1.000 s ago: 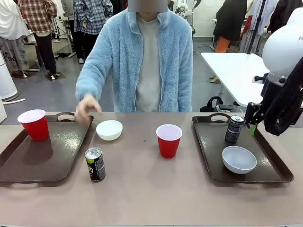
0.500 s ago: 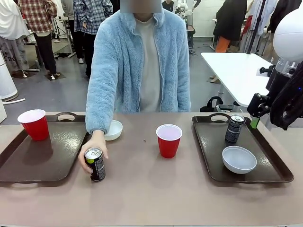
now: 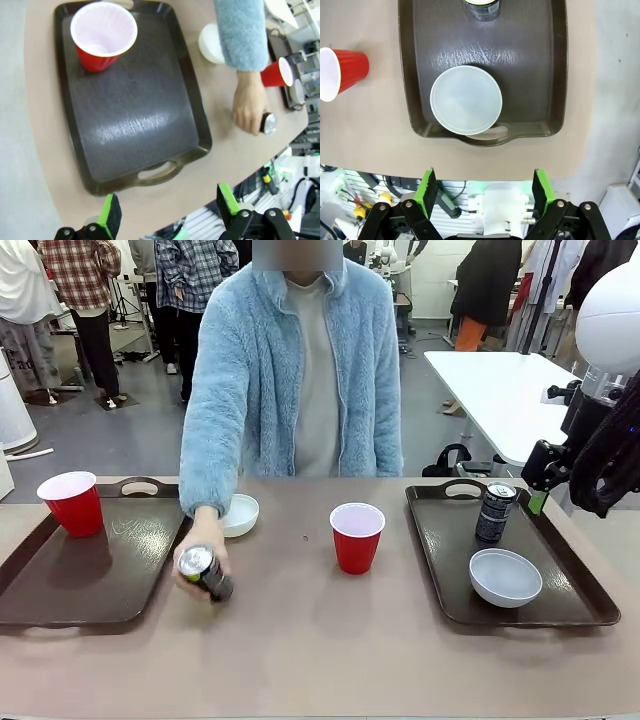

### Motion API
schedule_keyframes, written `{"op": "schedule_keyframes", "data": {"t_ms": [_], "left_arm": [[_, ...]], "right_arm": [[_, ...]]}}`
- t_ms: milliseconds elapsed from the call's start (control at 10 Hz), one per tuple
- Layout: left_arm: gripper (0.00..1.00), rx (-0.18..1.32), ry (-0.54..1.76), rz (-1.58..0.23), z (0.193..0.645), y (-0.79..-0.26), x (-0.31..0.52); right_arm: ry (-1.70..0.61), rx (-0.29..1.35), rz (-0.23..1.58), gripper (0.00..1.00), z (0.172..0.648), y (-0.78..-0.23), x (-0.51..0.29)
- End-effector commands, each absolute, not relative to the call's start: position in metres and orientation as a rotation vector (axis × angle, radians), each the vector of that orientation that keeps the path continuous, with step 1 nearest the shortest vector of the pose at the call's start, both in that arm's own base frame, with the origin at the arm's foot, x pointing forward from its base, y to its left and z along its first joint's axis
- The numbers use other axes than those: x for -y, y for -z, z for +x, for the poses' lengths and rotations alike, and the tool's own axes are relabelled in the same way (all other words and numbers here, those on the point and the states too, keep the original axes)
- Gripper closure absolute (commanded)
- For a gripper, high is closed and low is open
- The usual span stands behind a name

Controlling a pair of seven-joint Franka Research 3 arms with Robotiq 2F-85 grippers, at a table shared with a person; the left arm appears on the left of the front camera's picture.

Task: Prepare tableware on both trays.
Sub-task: Pick up a Picnic Bowl from the table and place it on a Handle tray.

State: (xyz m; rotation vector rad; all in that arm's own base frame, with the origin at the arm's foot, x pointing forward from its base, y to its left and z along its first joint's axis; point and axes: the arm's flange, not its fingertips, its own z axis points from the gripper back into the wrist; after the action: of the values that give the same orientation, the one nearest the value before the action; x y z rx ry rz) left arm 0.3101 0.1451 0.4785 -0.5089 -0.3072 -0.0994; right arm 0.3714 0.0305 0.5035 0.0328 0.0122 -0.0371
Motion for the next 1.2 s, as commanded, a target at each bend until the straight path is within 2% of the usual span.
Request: {"op": "schedule_keyframes", "data": {"t_ms": [0,100,200,300,500,700,900,1100], "left_arm": [[0.0,0.313,0.103,-0.522,0.309,-0.478,-0.146],[0.0,0.313,0.103,-0.522,0.309,-0.478,-0.146],[0.0,0.313,0.103,-0.522,0.309,-0.478,-0.146],[0.0,0.313,0.103,-0.522,0.309,-0.478,-0.146],[0.0,0.313,0.103,-0.522,0.309,-0.478,-0.146],[0.0,0.313,0.103,-0.522,0.309,-0.478,-0.146],[0.0,0.308,0.099,-0.509,0.31,-0.478,-0.145],[0.0,0.332,0.114,-0.306,0.316,-0.536,-0.101]], "right_arm": [[0.052,-0.002,0.02,0.03,0.372,-0.5,-0.032],[0.052,-0.002,0.02,0.03,0.372,-0.5,-0.032],[0.037,-0.012,0.033,0.07,0.371,-0.504,-0.03],[-0.014,-0.124,0.325,0.03,0.38,-0.53,0.003],[-0.003,-0.164,0.641,0.03,0.398,-0.553,0.072],[0.024,-0.132,0.873,0.03,0.384,-0.555,0.139],[0.065,-0.105,0.962,0.03,0.371,-0.543,0.186],[0.092,-0.11,1.02,0.03,0.359,-0.516,0.228]]}}
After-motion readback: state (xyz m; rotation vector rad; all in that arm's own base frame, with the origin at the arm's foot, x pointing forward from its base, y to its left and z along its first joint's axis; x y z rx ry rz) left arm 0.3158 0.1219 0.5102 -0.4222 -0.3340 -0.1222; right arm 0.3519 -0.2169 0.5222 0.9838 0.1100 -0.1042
